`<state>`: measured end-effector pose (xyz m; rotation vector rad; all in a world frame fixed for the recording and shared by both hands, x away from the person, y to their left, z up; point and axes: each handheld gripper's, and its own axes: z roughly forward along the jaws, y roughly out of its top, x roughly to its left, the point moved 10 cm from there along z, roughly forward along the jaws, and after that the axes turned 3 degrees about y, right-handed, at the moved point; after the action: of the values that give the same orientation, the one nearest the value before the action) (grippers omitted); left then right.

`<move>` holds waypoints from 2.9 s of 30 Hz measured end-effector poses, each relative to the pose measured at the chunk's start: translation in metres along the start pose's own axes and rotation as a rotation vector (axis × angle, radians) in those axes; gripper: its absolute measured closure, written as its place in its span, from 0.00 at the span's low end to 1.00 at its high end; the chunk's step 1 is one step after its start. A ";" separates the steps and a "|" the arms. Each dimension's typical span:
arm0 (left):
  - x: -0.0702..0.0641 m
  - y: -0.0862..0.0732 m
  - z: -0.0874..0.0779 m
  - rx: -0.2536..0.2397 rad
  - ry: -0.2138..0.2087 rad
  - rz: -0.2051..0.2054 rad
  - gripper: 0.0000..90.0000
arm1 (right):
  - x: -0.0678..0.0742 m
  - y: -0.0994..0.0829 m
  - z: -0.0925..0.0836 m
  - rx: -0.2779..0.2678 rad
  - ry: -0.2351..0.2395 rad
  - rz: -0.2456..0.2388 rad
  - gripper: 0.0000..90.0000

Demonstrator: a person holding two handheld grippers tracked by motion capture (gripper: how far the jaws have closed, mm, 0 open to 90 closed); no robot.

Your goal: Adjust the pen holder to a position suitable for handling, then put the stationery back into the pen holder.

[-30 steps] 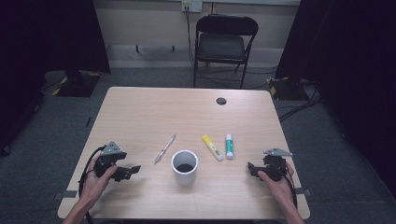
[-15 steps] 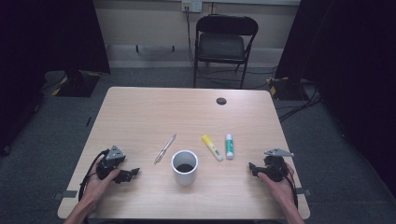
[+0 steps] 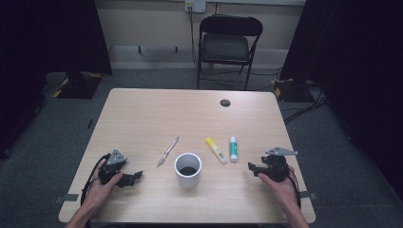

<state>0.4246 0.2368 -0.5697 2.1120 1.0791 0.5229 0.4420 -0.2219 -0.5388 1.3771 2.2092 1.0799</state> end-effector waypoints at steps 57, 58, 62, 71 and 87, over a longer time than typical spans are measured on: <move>0.000 0.000 0.003 0.020 -0.007 0.000 0.05 | 0.010 0.057 0.083 0.071 0.001 -0.056 0.70; 0.000 0.000 0.002 0.020 -0.005 0.002 0.05 | 0.008 0.056 0.082 0.066 0.001 -0.049 0.71; -0.001 0.000 0.003 0.020 -0.011 0.001 0.05 | 0.002 0.054 0.078 0.061 0.004 -0.030 0.73; -0.001 0.000 0.003 0.023 -0.014 0.007 0.04 | 0.001 0.046 0.070 0.074 0.019 -0.028 0.73; -0.001 0.000 0.005 0.036 -0.016 0.016 0.00 | 0.013 0.029 0.053 0.085 0.058 -0.038 0.73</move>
<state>0.4269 0.2345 -0.5731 2.1540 1.0709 0.4973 0.4862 -0.1803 -0.5513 1.3485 2.3374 1.0367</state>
